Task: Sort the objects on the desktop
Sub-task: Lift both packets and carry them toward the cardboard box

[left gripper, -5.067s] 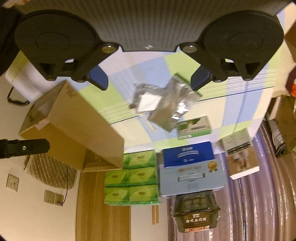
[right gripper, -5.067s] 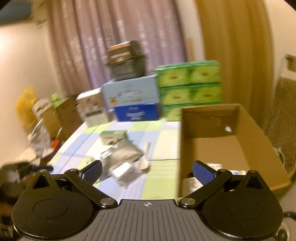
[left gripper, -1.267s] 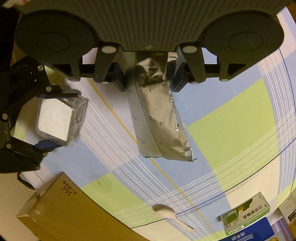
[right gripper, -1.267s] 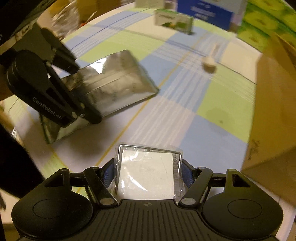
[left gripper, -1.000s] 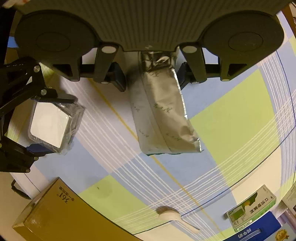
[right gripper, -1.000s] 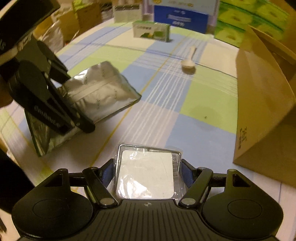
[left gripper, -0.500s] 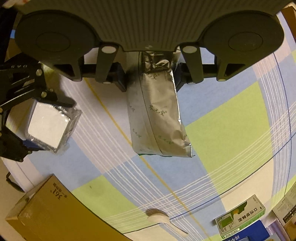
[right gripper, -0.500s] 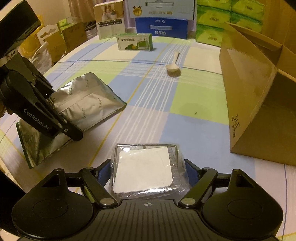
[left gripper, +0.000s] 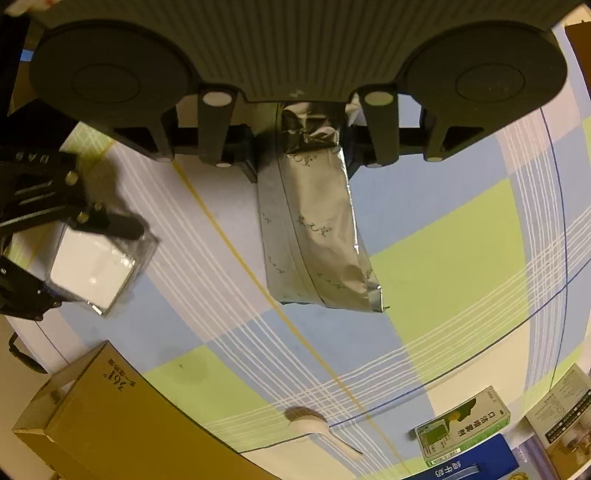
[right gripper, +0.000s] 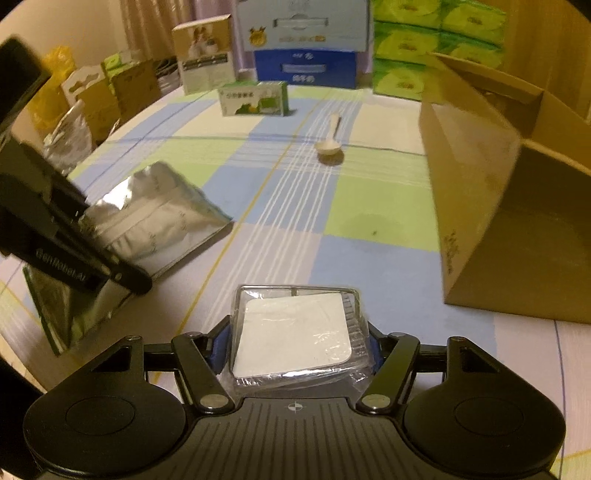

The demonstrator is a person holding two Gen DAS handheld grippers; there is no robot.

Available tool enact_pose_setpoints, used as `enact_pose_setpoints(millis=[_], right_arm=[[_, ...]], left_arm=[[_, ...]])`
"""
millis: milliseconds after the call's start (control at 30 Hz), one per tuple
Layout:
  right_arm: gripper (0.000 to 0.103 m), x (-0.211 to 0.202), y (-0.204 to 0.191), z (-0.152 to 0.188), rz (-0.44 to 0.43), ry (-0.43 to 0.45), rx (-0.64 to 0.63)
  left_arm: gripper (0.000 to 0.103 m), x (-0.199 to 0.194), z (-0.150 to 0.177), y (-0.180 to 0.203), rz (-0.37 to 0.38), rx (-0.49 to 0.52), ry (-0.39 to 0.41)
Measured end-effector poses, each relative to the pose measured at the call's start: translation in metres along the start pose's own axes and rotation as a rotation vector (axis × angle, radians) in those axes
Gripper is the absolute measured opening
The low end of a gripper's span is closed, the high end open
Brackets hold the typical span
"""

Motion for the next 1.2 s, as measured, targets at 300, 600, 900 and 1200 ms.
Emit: enact_pose_setpoints(millis=[300,600,900,1200], right_arm=[[0.064,-0.024,0.0,-0.004,0.007,0.039,0.04],[0.064,-0.056,0.004,-0.019,0.039,0.094,0.068],[0.064,-0.093,0.03,-0.026,0.109,0.128,0.099],[0.064,-0.118,0.064,-0.025,0.154,0.146,0.129]], left_arm=[[0.037,-0.027,0.005,0.004,0.024,-0.017,0.041],[0.037,-0.06,0.001,0.016,0.044,-0.018,0.087],[0.037,-0.088,-0.006,0.06,0.098,0.014,0.135],[0.037,-0.107,-0.024,0.108,0.149,0.057,0.158]])
Point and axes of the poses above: each gripper's, at about its wrist camera, not at the fingertips, and x roughly the way its jaws point, y to its right, z to its underside, the point moved 10 cm from there along x, roughly the way its jaws point, and after that the axes turned 15 degrees about -x, right-handed, at the moved point
